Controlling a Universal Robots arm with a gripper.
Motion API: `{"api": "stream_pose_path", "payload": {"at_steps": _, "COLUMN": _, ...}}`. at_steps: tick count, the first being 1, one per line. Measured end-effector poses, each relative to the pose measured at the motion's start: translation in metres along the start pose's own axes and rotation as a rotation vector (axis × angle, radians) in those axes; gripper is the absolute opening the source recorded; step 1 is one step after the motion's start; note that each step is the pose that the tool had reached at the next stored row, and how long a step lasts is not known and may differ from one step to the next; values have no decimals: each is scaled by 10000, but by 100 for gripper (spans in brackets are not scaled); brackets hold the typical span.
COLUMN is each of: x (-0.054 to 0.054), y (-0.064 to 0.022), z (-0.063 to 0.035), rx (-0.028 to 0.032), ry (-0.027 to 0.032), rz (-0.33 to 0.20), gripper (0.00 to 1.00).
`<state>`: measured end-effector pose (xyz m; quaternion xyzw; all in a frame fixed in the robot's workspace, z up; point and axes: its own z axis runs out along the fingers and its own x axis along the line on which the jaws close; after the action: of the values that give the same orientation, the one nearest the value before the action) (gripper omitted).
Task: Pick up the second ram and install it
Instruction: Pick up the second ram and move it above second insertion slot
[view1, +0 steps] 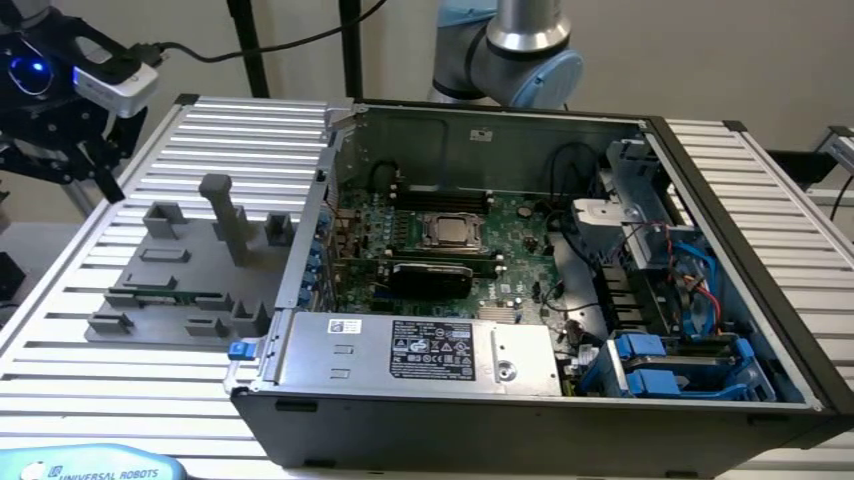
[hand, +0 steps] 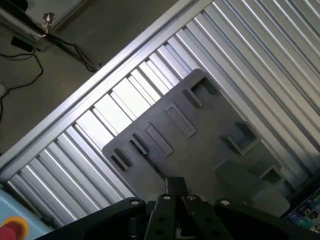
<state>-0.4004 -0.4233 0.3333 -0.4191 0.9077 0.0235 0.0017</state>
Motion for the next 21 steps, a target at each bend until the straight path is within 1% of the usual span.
{"api": "stream_pose_path", "payload": {"at_steps": 8, "x": 1, "y": -2, "z": 66, "rx": 28, "ry": 85, "rz": -1364, "gripper": 11}}
{"api": "stream_pose_path", "payload": {"at_steps": 17, "x": 3, "y": -6, "z": 142, "rx": 77, "ry": 160, "rz": -2903, "gripper": 11}}
{"api": "stream_pose_path", "payload": {"at_steps": 21, "x": 3, "y": -8, "z": 175, "rx": 90, "ry": 199, "rz": -3574, "gripper": 11}}
